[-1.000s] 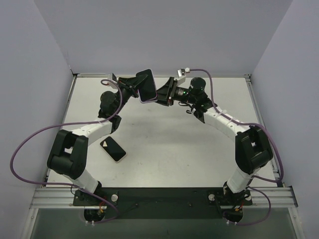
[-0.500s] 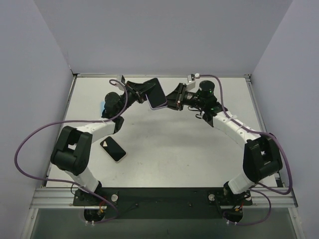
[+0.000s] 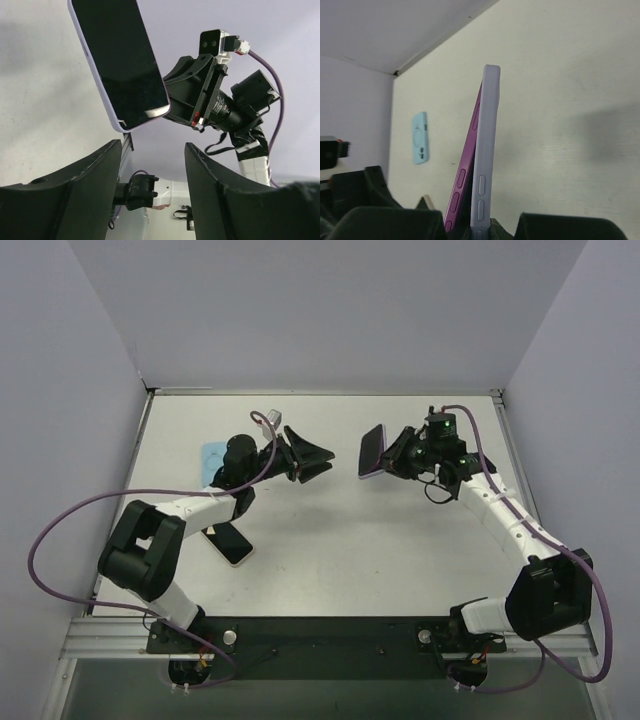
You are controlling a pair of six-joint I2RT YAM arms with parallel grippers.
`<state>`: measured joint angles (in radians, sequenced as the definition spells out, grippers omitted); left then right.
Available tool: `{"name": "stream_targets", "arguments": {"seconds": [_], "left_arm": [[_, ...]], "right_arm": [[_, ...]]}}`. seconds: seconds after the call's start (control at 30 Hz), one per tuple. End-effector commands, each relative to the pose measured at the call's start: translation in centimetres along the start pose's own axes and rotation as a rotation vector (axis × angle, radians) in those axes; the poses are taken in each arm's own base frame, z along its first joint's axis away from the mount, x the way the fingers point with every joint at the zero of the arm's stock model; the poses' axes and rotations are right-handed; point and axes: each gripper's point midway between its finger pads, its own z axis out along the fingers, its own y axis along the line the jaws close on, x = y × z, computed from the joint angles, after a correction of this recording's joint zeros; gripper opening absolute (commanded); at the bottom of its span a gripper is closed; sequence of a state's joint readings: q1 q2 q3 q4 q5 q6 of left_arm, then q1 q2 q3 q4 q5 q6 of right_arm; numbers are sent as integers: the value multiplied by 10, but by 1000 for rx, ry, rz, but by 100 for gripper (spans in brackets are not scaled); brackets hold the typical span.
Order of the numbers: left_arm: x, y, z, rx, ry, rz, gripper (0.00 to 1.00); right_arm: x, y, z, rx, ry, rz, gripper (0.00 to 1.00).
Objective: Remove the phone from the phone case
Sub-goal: Remove the phone case from the phone.
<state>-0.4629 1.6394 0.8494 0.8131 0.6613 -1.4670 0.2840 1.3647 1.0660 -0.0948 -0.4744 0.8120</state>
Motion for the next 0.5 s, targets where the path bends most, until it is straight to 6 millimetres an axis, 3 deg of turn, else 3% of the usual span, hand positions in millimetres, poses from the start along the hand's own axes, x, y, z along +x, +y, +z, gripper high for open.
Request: {"name": "stream_targets", "arguments": {"seconds": [0.0, 0.1, 0.47], "left_arm": [[0, 1, -14, -93, -9, 126, 64], [-5, 13, -23, -189, -47, 159, 63], [-17, 24, -48, -265, -118, 181, 63]], "right_arm": [[-3, -43, -24, 294, -81, -266, 0], [6, -61, -26, 437, -89, -381, 0], [86, -110, -2, 586, 101, -579, 0]]}}
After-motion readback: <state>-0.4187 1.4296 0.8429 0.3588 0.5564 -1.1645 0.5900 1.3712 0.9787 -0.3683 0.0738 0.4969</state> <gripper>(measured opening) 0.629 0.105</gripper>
